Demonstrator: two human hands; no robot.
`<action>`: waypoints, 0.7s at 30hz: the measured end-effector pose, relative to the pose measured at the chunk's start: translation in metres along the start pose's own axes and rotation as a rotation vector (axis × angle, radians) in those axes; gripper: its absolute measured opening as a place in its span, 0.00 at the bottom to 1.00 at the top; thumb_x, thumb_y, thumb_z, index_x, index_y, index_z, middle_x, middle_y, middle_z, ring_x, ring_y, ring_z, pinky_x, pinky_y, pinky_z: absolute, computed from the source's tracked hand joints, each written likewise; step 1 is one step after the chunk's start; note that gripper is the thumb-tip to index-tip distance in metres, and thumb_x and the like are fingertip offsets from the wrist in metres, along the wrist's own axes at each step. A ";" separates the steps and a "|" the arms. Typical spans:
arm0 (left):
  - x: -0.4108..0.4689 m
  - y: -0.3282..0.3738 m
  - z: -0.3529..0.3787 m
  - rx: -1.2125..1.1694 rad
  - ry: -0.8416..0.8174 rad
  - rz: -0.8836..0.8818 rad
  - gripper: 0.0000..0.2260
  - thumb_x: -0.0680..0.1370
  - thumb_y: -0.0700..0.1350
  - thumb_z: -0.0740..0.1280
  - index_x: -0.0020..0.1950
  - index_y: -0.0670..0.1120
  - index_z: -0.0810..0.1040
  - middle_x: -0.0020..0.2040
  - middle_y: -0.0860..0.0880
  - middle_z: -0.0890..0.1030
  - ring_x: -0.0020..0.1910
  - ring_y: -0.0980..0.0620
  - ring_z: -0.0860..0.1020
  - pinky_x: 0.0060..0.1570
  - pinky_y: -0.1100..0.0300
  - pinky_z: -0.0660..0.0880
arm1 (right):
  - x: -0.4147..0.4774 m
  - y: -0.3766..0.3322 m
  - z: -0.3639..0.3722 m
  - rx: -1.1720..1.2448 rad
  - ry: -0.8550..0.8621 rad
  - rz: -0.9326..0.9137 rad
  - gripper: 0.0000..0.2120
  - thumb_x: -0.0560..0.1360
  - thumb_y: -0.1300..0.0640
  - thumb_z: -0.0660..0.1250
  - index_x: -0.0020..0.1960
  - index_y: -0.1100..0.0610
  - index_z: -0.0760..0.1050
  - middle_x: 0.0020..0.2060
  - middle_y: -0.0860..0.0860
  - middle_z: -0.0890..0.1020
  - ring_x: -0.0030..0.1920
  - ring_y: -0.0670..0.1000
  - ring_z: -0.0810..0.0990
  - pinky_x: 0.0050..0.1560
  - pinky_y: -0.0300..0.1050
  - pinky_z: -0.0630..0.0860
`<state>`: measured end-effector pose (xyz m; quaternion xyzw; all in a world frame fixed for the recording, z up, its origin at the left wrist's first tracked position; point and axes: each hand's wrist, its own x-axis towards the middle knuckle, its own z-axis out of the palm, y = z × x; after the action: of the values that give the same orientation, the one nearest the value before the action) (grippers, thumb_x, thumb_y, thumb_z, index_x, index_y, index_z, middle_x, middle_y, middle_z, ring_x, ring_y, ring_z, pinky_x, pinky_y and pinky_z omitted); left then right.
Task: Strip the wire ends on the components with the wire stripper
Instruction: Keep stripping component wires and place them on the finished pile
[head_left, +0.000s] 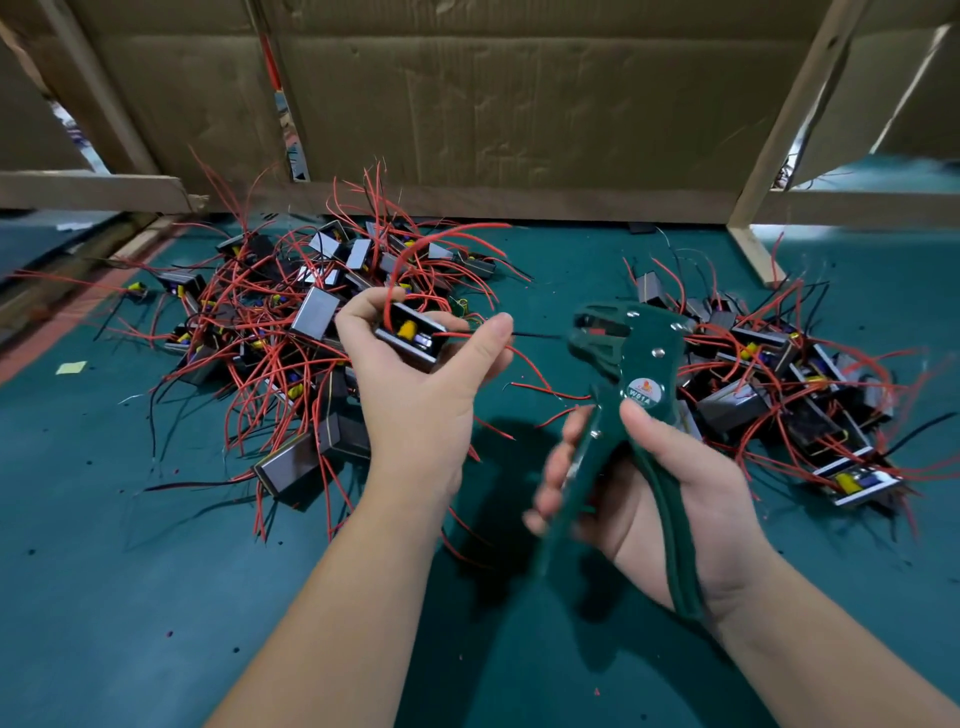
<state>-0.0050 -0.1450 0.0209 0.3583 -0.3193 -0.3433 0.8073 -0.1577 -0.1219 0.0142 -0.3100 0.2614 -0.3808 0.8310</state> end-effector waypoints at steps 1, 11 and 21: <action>0.002 0.001 -0.001 -0.044 0.028 -0.027 0.26 0.68 0.28 0.73 0.53 0.51 0.65 0.36 0.54 0.78 0.36 0.53 0.79 0.38 0.59 0.78 | 0.000 -0.001 0.000 0.067 -0.030 0.006 0.15 0.64 0.49 0.71 0.43 0.61 0.79 0.35 0.61 0.78 0.34 0.60 0.80 0.38 0.56 0.80; 0.002 0.006 0.000 -0.208 0.144 -0.109 0.23 0.70 0.29 0.70 0.53 0.49 0.64 0.40 0.49 0.76 0.40 0.52 0.79 0.40 0.62 0.78 | 0.003 0.013 0.006 0.098 -0.180 0.158 0.22 0.55 0.60 0.79 0.47 0.64 0.79 0.39 0.65 0.79 0.38 0.63 0.81 0.43 0.59 0.80; -0.001 0.002 0.004 -0.166 0.169 -0.068 0.23 0.71 0.30 0.71 0.54 0.49 0.64 0.40 0.51 0.76 0.38 0.55 0.78 0.42 0.61 0.78 | -0.002 0.012 0.008 0.092 -0.231 0.108 0.19 0.60 0.59 0.79 0.48 0.62 0.79 0.39 0.64 0.80 0.38 0.62 0.82 0.44 0.59 0.80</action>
<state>-0.0083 -0.1441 0.0249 0.3284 -0.2082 -0.3644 0.8462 -0.1474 -0.1112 0.0114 -0.2989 0.1625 -0.3088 0.8882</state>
